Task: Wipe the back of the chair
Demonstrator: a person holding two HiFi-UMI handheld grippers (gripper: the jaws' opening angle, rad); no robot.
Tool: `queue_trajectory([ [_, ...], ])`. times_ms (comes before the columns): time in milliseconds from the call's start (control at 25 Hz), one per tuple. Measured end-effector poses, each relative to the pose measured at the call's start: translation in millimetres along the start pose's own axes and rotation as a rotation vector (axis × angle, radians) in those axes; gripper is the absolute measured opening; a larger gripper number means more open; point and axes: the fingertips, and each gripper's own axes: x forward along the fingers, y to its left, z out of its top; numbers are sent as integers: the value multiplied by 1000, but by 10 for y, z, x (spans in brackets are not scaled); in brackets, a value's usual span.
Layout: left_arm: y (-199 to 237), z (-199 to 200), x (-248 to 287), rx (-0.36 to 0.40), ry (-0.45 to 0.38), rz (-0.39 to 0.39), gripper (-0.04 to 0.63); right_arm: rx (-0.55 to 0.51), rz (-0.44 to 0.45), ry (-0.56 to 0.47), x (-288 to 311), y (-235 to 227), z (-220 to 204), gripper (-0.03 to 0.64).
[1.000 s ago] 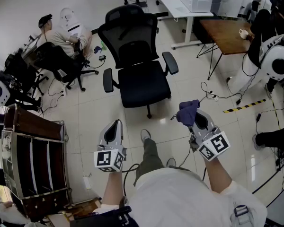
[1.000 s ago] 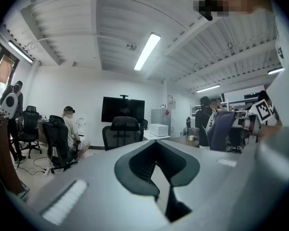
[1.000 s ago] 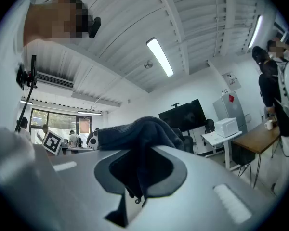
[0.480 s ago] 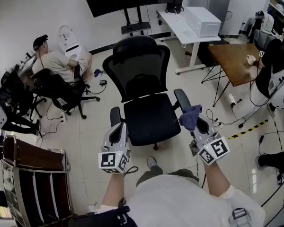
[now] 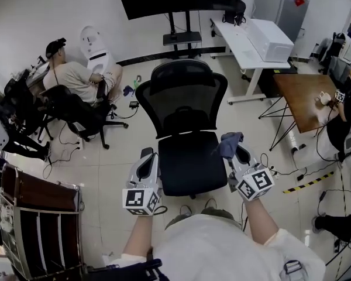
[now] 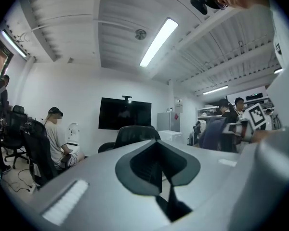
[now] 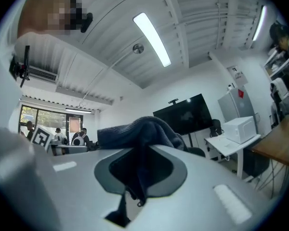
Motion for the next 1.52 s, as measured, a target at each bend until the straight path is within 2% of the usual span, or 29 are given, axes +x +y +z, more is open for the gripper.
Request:
queue_trajectory([
  [80,-6,-5,-2,-11,-2,-6,129,17,57,-6,579,-115,-150,34],
  [160,53,11,29,-26,1,11,129,50,89,-7,1423,-318,-433,34],
  [200,94,26,38,-34,-1,24,129,45,64,24,1878,-435,-585,34],
  [280,176,30,47,-43,-1,46,129,13,2,158,2733,-581,-944,34],
  [360,240,0,71,-54,9,66,130,-29,14,263,3384,-591,-1249,34],
  [480,252,-50,103,-48,24,113,129,-31,46,278,3920,-628,-1318,34],
  [560,317,-168,69,-56,50,152,130,-18,17,311,4100,-722,-1455,34],
  [720,467,-317,-75,-73,74,183,129,-56,-12,354,4220,-741,-1694,32],
  [960,391,-273,109,-70,60,126,129,-67,-72,362,4055,-1022,-1624,31],
  [1120,241,-394,131,-70,68,67,129,-85,-169,344,3568,-1502,-1509,31],
  [1320,-154,-751,-1,-93,87,-12,130,-111,-288,281,2673,-2108,-1341,31],
  [1440,-270,-751,-3,-97,88,-63,129,-116,-287,283,2547,-2146,-1286,31],
  [1520,-321,-675,-25,-100,59,-77,130,-119,-283,281,2527,-2088,-1292,31],
])
